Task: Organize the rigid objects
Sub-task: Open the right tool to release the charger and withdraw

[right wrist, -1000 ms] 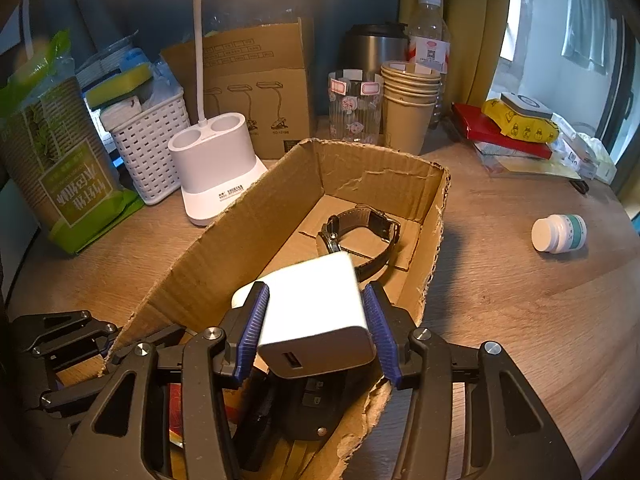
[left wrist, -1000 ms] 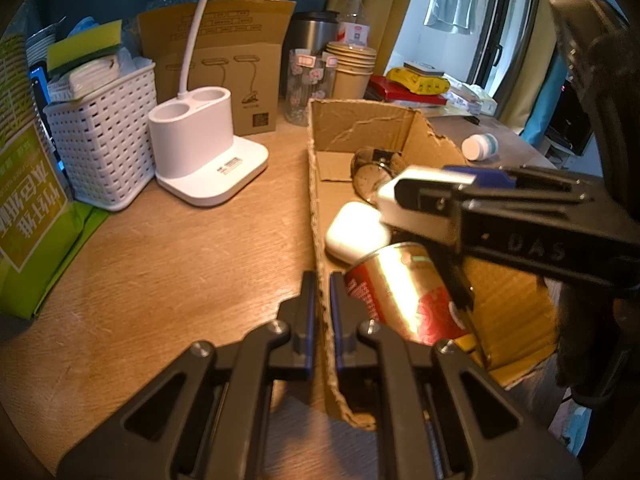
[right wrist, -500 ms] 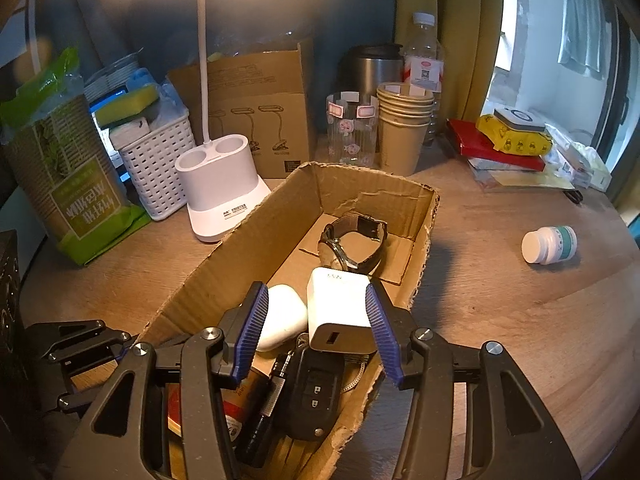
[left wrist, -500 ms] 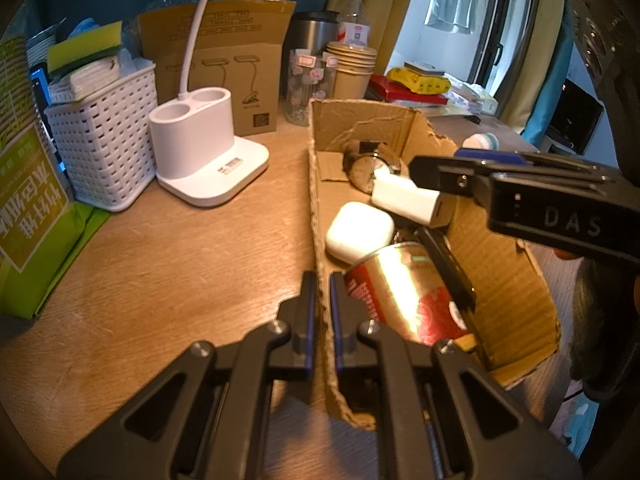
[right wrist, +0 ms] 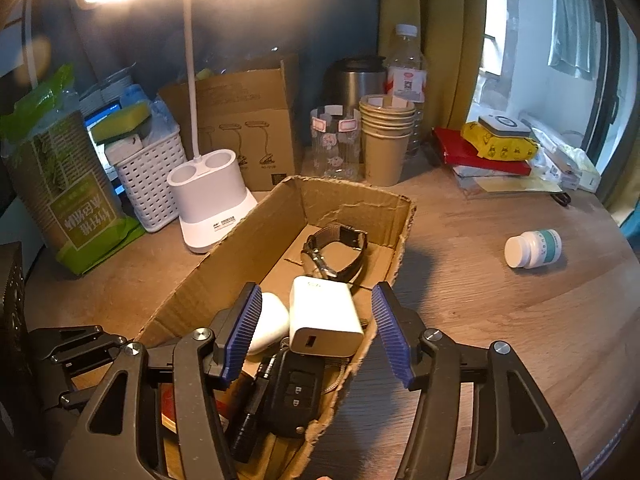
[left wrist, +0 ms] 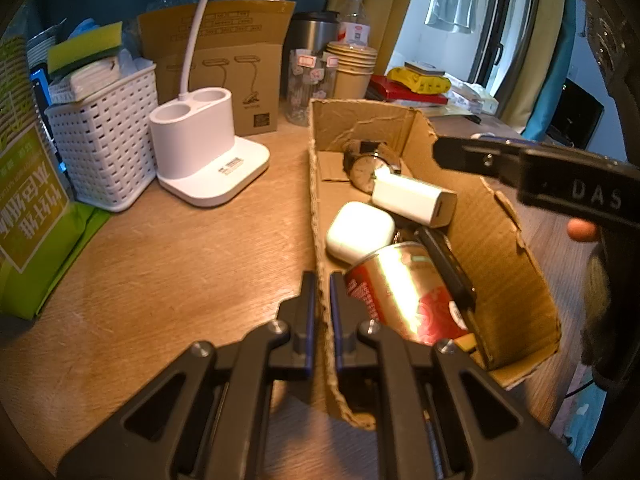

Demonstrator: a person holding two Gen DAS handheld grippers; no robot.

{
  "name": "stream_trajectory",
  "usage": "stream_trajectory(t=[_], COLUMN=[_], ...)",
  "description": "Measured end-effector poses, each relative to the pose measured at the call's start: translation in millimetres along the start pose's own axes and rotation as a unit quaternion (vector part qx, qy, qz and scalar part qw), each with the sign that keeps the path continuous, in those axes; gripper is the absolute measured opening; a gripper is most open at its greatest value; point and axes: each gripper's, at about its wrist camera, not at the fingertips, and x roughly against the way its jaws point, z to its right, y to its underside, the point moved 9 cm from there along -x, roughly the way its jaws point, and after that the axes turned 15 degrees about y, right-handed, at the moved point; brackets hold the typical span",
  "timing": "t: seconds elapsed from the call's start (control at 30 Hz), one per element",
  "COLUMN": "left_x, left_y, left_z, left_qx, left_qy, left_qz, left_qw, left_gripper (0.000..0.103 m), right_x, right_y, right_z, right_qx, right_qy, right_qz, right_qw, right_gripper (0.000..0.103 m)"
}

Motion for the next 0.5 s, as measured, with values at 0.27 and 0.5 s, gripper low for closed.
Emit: stream_trajectory(t=[0.27, 0.5], left_x=[0, 0], left_y=[0, 0], left_z=[0, 0], left_qx=[0.000, 0.000], left_qy=[0.000, 0.000], left_qz=[0.000, 0.000], left_qw=[1.0000, 1.0000], left_gripper=[0.009, 0.009], right_x=[5, 8], right_y=[-5, -7], right_z=[19, 34], right_qx=[-0.012, -0.019], right_qy=[0.013, 0.026], right_qz=[0.007, 0.012], right_qw=[1.000, 0.999], right_gripper=[0.060, 0.061])
